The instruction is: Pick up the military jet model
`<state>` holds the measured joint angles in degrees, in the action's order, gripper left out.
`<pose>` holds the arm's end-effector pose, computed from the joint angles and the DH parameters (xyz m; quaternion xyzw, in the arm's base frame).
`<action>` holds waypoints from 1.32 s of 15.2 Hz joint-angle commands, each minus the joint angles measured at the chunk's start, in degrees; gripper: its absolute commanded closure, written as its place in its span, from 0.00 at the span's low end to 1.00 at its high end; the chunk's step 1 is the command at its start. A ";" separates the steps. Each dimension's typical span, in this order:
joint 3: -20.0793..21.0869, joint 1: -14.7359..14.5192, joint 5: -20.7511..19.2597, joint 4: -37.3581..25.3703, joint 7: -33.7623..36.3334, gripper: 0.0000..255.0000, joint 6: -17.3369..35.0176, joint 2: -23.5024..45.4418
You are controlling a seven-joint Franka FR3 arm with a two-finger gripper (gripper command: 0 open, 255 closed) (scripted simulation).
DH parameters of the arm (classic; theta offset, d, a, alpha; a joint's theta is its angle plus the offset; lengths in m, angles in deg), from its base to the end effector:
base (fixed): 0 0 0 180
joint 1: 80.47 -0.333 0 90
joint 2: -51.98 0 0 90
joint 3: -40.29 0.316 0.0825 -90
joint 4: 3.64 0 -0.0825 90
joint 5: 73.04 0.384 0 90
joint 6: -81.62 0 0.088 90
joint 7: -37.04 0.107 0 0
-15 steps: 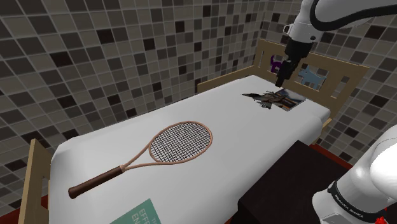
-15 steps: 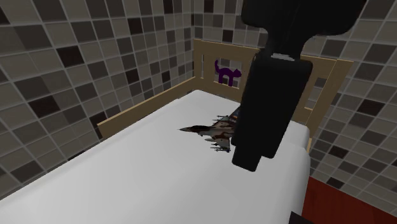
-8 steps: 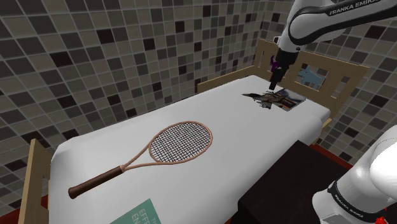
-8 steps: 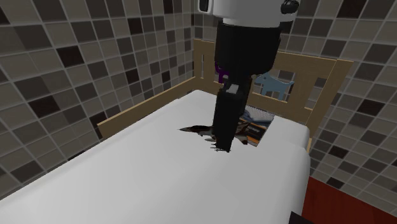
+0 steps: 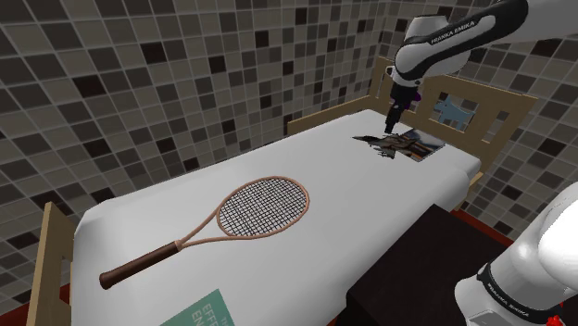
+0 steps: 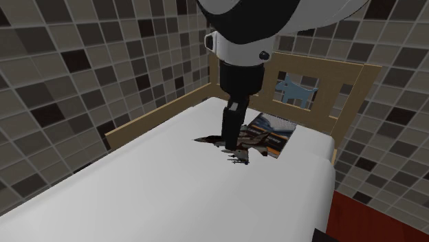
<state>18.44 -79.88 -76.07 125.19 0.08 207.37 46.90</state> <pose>0.4714 -0.1985 0.4032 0.9898 0.1418 0.0100 0.0117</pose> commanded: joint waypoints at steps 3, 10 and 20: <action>-1.49 1.00 3.34 -5.66 -6.56 0.00 3.43 9.71; -0.65 5.14 9.16 -18.78 -15.94 0.00 5.70 26.08; 2.13 10.77 12.52 -35.40 -21.85 0.00 6.07 43.15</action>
<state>20.41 -69.26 -63.73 89.65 -21.59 212.71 89.48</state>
